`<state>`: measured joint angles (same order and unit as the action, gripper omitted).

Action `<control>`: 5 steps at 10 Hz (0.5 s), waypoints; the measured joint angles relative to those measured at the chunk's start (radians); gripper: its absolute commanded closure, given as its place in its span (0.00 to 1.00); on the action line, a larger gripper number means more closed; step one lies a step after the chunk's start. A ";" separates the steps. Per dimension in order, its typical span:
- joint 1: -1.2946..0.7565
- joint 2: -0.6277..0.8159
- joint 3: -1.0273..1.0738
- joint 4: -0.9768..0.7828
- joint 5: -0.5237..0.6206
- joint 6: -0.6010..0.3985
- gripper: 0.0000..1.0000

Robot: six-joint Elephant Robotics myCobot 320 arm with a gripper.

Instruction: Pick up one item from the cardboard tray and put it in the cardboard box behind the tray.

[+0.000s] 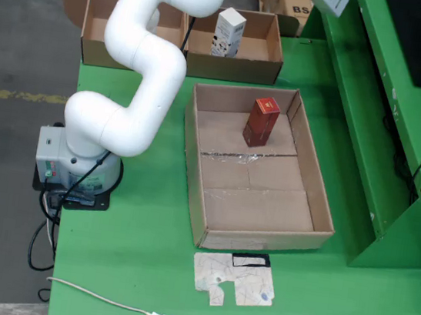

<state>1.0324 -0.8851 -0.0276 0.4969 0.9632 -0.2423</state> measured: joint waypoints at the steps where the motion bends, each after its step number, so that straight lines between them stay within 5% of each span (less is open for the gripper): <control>1: 0.009 0.000 0.000 0.000 0.000 -0.009 1.00; 5: 0.051 0.000 0.000 0.000 0.000 -0.032 1.00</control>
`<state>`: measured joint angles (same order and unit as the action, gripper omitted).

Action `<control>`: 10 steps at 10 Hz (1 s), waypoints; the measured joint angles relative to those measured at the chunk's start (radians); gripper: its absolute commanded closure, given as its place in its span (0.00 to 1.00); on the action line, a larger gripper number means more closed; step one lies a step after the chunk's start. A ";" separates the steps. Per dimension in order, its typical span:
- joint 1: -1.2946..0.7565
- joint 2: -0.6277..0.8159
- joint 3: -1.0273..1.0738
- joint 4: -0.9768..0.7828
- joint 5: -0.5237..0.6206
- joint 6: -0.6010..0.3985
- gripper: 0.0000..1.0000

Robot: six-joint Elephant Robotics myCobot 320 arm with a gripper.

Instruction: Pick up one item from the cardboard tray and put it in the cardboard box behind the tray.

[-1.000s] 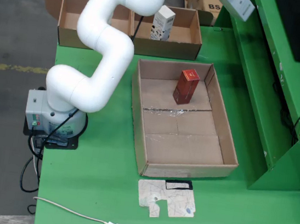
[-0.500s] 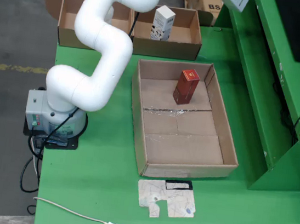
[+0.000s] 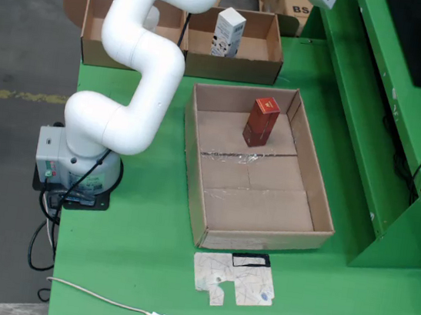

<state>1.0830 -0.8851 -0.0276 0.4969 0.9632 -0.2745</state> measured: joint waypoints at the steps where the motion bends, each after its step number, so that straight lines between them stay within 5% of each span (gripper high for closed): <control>1: 0.003 0.000 0.000 0.000 0.000 -0.005 1.00; 10: 0.095 0.021 0.000 0.000 0.000 -0.061 1.00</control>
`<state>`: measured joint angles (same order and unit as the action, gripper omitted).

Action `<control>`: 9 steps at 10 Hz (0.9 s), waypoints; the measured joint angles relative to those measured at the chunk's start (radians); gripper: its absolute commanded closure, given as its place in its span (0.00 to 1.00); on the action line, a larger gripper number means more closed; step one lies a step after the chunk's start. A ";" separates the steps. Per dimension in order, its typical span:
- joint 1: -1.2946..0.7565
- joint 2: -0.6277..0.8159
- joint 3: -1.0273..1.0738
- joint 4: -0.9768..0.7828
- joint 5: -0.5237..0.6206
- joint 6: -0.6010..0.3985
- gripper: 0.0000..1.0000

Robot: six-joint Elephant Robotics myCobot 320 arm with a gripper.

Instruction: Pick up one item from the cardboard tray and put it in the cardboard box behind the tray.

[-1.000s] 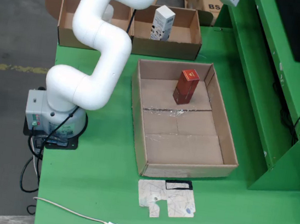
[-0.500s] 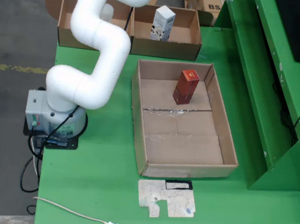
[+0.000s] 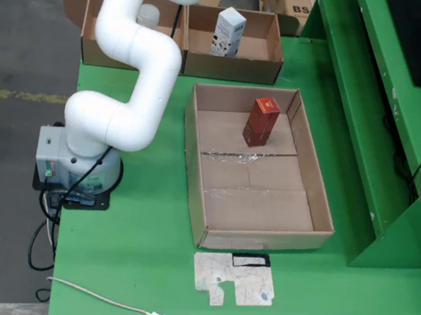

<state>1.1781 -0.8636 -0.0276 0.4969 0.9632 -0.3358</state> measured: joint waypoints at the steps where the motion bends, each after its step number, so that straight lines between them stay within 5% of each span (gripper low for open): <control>1: 0.015 0.002 0.000 0.000 0.000 -0.003 1.00; 9: 0.172 -0.003 0.000 0.000 0.002 -0.021 1.00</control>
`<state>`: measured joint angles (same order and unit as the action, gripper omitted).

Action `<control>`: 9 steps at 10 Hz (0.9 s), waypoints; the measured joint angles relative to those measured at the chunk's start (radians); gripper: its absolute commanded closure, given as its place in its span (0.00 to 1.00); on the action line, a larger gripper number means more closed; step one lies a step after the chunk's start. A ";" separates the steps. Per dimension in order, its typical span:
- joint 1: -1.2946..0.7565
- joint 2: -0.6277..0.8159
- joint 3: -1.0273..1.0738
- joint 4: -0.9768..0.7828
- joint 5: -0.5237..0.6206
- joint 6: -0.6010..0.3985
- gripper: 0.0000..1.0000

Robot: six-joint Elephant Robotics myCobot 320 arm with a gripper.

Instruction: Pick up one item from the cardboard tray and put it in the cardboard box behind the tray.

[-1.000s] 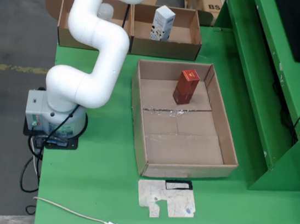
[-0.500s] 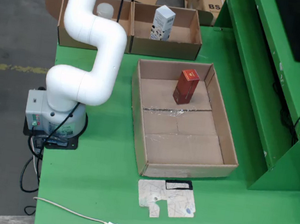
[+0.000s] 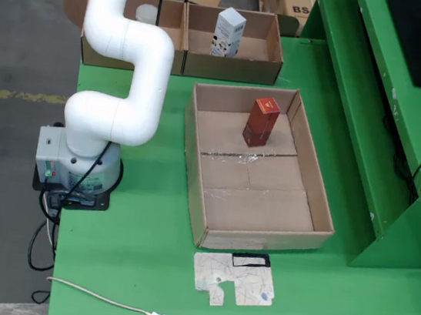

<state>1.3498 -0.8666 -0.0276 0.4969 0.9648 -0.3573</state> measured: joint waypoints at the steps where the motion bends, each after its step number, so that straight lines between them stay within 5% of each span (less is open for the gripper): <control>1: 0.000 -0.009 0.000 0.000 0.000 0.000 1.00; 9: 0.002 -0.020 0.000 0.000 -0.002 0.020 1.00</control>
<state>1.3514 -0.8866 -0.0276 0.4969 0.9632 -0.3374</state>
